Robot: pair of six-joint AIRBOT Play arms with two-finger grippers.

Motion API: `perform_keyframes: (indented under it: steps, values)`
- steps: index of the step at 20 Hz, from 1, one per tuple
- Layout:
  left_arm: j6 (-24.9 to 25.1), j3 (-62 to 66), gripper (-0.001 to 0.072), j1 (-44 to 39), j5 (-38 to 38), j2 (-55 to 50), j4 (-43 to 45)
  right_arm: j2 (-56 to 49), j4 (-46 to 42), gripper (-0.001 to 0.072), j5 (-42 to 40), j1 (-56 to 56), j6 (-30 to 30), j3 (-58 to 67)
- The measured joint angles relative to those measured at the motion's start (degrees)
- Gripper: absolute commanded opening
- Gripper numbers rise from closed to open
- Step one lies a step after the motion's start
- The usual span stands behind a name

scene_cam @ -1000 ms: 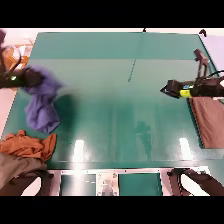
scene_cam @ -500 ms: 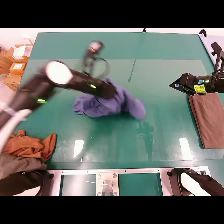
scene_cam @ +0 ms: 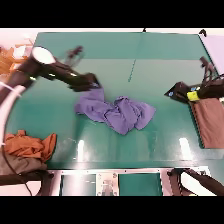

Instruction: Fold the shirts.

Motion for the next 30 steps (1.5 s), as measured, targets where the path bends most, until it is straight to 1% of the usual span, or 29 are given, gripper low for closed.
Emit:
perform_keyframes:
  steps: [2,3,6,9,10,11,13,14,15,16,17,18,19,22,24,27,30]
  values:
    - [-1.2,-0.6,0.072,6.5,-4.7,0.2,5.4,-1.7,0.0,0.0518,-2.2,-0.1,0.0,-4.8]
    - [-1.5,-1.7,0.072,9.1,-6.0,0.3,7.5,-2.9,0.0,0.0518,-3.6,-0.2,0.0,-7.2]
    - [-2.0,-7.8,0.072,14.4,-4.4,0.1,11.8,-7.6,1.2,0.0517,-7.1,-0.2,-0.2,-11.8]
    - [-0.4,-12.3,0.072,15.7,1.9,-1.9,10.5,-13.0,6.3,0.0515,-10.9,-0.2,-3.2,-13.6]
    - [0.6,-13.1,0.072,15.5,4.0,-3.1,8.5,-14.7,8.5,0.0514,-12.0,-0.2,-4.4,-13.7]
    - [1.5,-13.7,0.072,14.9,5.8,-4.3,6.7,-16.5,11.6,0.0491,-12.3,-0.2,-5.8,-13.6]
    - [3.6,-14.3,0.0713,13.1,9.0,-6.6,2.4,-19.7,16.5,0.0482,-12.9,0.1,-8.7,-12.9]
    - [4.4,-14.5,0.0713,12.0,10.6,-7.6,0.7,-21.2,18.2,0.0403,-13.4,0.4,-9.9,-12.3]
    - [5.1,-14.7,0.0712,11.0,11.8,-8.4,-0.9,-22.8,19.8,0.0303,-13.9,0.9,-11.1,-11.4]
    - [5.7,-14.8,0.0711,9.7,13.2,-9.2,-2.5,-24.3,21.3,0.0218,-14.3,1.4,-12.0,-10.4]
    - [6.3,-14.9,0.0564,8.5,14.8,-9.9,-4.0,-25.4,21.9,0.0074,-14.5,2.0,-12.8,-9.4]
    - [6.8,-14.9,0.0249,7.6,16.0,-10.3,-5.7,-26.2,22.1,0.002,-14.8,2.4,-13.3,-8.3]
    - [7.6,-15.0,0.003,6.7,17.2,-10.7,-7.6,-26.8,22.5,0.0019,-15.1,2.7,-13.9,-7.1]
    - [11.1,-14.1,0.0021,5.6,19.1,-11.2,-13.2,-27.7,23.4,0.0018,-14.6,2.9,-15.3,-2.7]
    - [12.6,-11.2,0.002,5.6,18.3,-10.8,-15.1,-27.8,23.9,0.0018,-11.6,2.1,-15.8,1.9]
    - [13.2,-3.5,0.002,7.1,15.6,-7.2,-15.1,-25.9,24.4,0.0018,-6.8,-0.3,-15.8,11.9]
    - [12.7,6.1,0.002,9.6,14.0,-0.9,-12.9,-21.7,24.7,0.0018,-3.7,-3.2,-14.8,24.3]
